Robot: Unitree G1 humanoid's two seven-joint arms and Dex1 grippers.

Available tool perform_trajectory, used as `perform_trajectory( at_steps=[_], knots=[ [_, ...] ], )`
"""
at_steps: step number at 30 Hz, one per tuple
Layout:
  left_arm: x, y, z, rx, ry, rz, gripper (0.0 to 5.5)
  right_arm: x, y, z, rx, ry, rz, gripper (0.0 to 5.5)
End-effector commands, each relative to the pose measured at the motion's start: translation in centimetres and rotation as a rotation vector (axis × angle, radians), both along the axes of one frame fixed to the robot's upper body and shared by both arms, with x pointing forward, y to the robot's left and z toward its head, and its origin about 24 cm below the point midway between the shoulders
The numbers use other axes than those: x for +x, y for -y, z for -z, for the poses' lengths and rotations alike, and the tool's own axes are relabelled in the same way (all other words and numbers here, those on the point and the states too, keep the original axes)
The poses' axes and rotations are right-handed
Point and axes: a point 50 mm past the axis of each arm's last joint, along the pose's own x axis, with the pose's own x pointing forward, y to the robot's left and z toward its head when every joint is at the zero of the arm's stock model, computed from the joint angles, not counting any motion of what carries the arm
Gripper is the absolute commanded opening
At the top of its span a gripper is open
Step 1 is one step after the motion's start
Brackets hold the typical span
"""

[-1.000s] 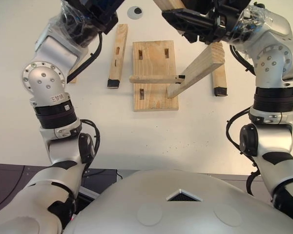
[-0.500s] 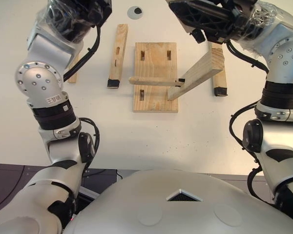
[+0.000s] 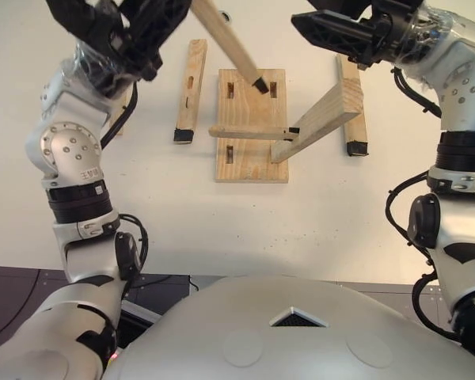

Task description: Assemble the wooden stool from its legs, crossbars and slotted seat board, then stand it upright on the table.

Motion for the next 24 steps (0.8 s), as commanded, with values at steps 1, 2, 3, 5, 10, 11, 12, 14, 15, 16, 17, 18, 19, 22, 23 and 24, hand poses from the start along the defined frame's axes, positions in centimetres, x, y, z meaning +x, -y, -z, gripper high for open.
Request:
perform_trajectory(
  at_steps=[1,2,3,5,10,11,12,14,15,16,17,18,19,22,23,24],
  knots=[
    [-0.9,-1.5,2.8,0.090,-0.057,-0.005,2.01,1.2,2.8,0.1,-0.045,0.032,0.150,3.73],
    [-1.1,-1.8,3.5,0.109,-0.075,-0.001,2.01,1.4,3.4,0.1,-0.046,0.036,0.183,3.73],
    [-1.3,-2.1,4.1,0.126,-0.092,0.002,2.01,1.7,3.8,0.0,-0.046,0.038,0.207,3.73],
    [-1.7,-2.6,5.1,0.150,-0.123,0.008,2.01,2.0,4.0,0.4,-0.059,0.035,0.227,3.73],
    [-2.3,-2.7,6.5,0.194,-0.156,0.037,2.01,1.9,3.5,1.3,-0.078,0.030,0.208,3.73],
    [-2.4,-2.6,6.7,0.204,-0.161,0.042,2.01,1.9,3.4,1.3,-0.079,0.030,0.208,3.73],
    [-2.5,-2.6,7.0,0.219,-0.164,0.048,2.01,1.9,3.4,1.3,-0.079,0.030,0.206,3.73],
    [-2.7,-2.7,7.6,0.256,-0.170,0.055,2.01,1.9,3.4,1.4,-0.082,0.031,0.206,3.73],
    [-2.7,-2.8,7.9,0.288,-0.169,0.059,2.01,1.9,3.4,1.5,-0.085,0.030,0.208,3.73],
    [-2.8,-2.9,8.1,0.322,-0.166,0.063,2.01,2.0,3.4,1.6,-0.088,0.030,0.211,3.73],
    [-2.9,-3.1,8.3,0.357,-0.164,0.068,2.01,2.0,3.4,1.7,-0.091,0.030,0.213,3.73],
    [-3.0,-3.4,8.6,0.395,-0.162,0.077,2.01,2.0,3.4,1.7,-0.094,0.031,0.214,3.73],
    [-3.2,-3.7,8.8,0.446,-0.158,0.092,2.01,2.0,3.4,1.7,-0.097,0.033,0.215,3.73],
    [-3.9,-4.6,9.2,0.595,-0.141,0.168,2.01,2.0,3.5,1.8,-0.105,0.038,0.224,3.73],
    [-4.1,-4.8,9.2,0.647,-0.130,0.204,2.01,2.0,3.5,1.9,-0.107,0.039,0.228,3.73],
    [-4.3,-4.9,9.2,0.690,-0.119,0.236,2.01,2.0,3.5,2.0,-0.109,0.039,0.231,3.73]
  ],
)
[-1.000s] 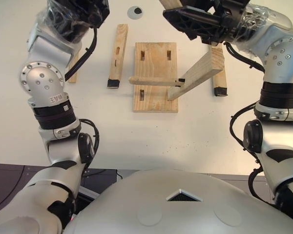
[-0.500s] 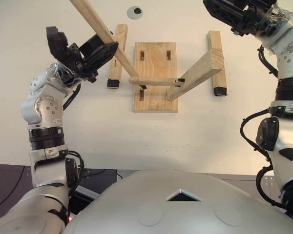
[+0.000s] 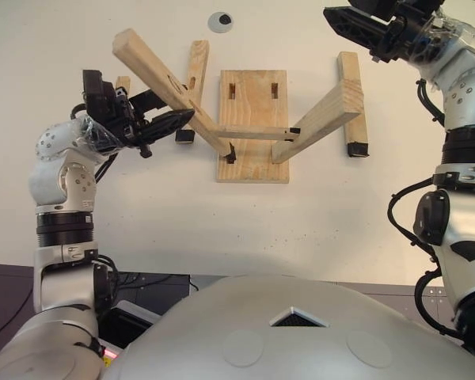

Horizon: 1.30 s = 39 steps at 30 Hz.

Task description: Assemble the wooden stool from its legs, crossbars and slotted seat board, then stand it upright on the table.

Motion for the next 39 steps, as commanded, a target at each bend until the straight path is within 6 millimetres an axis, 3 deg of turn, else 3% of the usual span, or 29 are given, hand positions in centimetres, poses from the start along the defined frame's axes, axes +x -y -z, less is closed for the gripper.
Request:
perform_trajectory(
  at_steps=[1,6,17,39],
  knots=[
    [-1.4,-1.4,3.0,0.345,-0.118,0.069,2.01,0.1,-0.2,0.0,-0.020,0.025,0.008,3.73],
    [-0.5,-1.2,1.0,0.380,-0.047,0.111,2.01,-0.1,-0.2,0.3,-0.025,0.025,0.015,3.73],
    [0.7,1.6,-2.4,0.448,0.013,0.109,2.01,-0.3,-0.2,1.2,-0.058,0.017,0.028,3.73],
    [1.3,4.2,-6.0,0.638,0.035,0.104,2.01,-0.6,0.7,2.8,-0.107,-0.009,0.079,3.73]
  ],
)
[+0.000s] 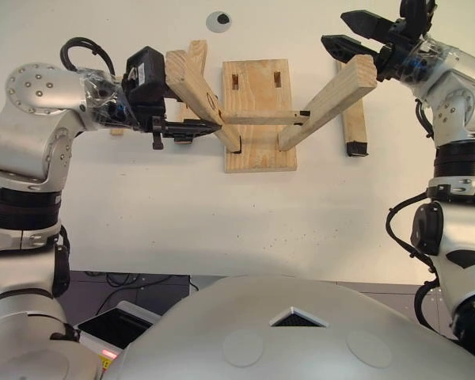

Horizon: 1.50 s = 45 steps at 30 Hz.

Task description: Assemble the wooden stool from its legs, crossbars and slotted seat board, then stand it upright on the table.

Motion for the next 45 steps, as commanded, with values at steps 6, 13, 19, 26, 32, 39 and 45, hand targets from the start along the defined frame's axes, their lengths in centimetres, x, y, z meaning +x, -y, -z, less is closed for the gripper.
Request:
perform_trajectory(
  at_steps=[6,13,19,26,32,39,45],
  knots=[
    [-0.6,0.0,2.2,0.288,-0.085,0.035,2.01,-0.1,0.0,0.5,-0.008,-0.006,0.015,3.73],
    [-3.2,-1.0,9.4,0.498,-0.268,0.130,2.01,0.0,-0.2,0.8,-0.021,-0.019,0.003,3.73],
    [-3.2,-0.7,11.3,0.450,-0.342,0.078,1.55,-0.1,-0.3,1.1,-0.031,-0.034,-0.005,3.73],
    [-2.0,0.5,7.3,0.288,-0.238,0.046,0.39,-0.4,0.3,1.2,-0.028,-0.035,0.014,3.73],
    [-2.5,-1.3,3.0,0.116,-0.130,0.006,0.30,-1.5,2.0,-0.3,0.006,-0.038,0.018,3.73],
    [-2.8,-1.7,3.2,-0.050,-0.070,-0.020,1.40,-6.1,3.7,0.1,-0.196,-0.191,-0.222,4.76],
    [-2.1,-0.8,3.5,-0.124,0.002,-0.045,1.88,-7.1,1.5,0.8,-0.273,-0.111,-0.363,5.19]
  ],
)
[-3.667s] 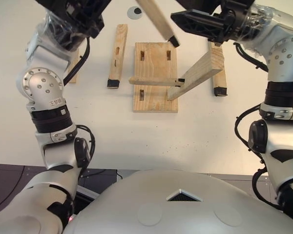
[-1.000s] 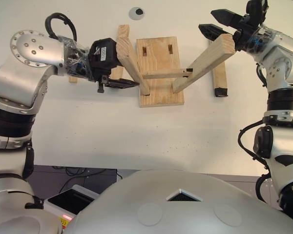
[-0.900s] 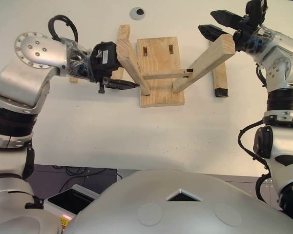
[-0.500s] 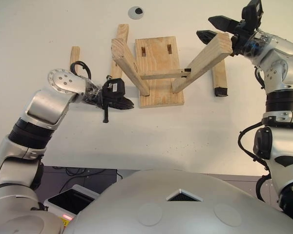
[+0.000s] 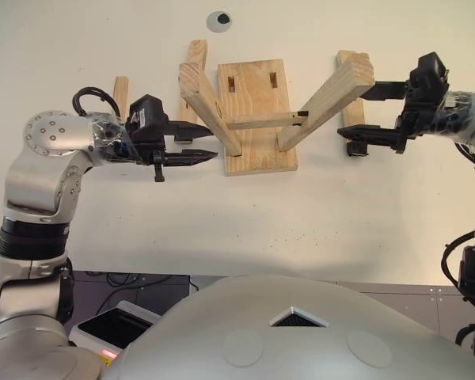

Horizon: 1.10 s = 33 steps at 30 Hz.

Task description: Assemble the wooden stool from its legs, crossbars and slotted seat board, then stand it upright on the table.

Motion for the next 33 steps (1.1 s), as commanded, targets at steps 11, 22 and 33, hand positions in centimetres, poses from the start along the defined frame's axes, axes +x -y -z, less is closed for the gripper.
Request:
perform_trajectory(
  at_steps=[11,22,33],
  knots=[
    [1.6,0.6,-1.1,-0.092,0.076,-0.006,1.92,0.9,-3.7,-0.4,0.070,0.122,-0.087,4.67],
    [1.5,0.3,-0.9,-0.089,0.016,0.016,3.12,1.3,-3.9,-0.4,0.069,0.133,-0.088,2.55],
    [1.7,2.2,-1.3,-0.159,0.063,0.014,4.57,1.3,-4.1,-0.5,0.073,0.131,-0.102,2.26]
  ],
)
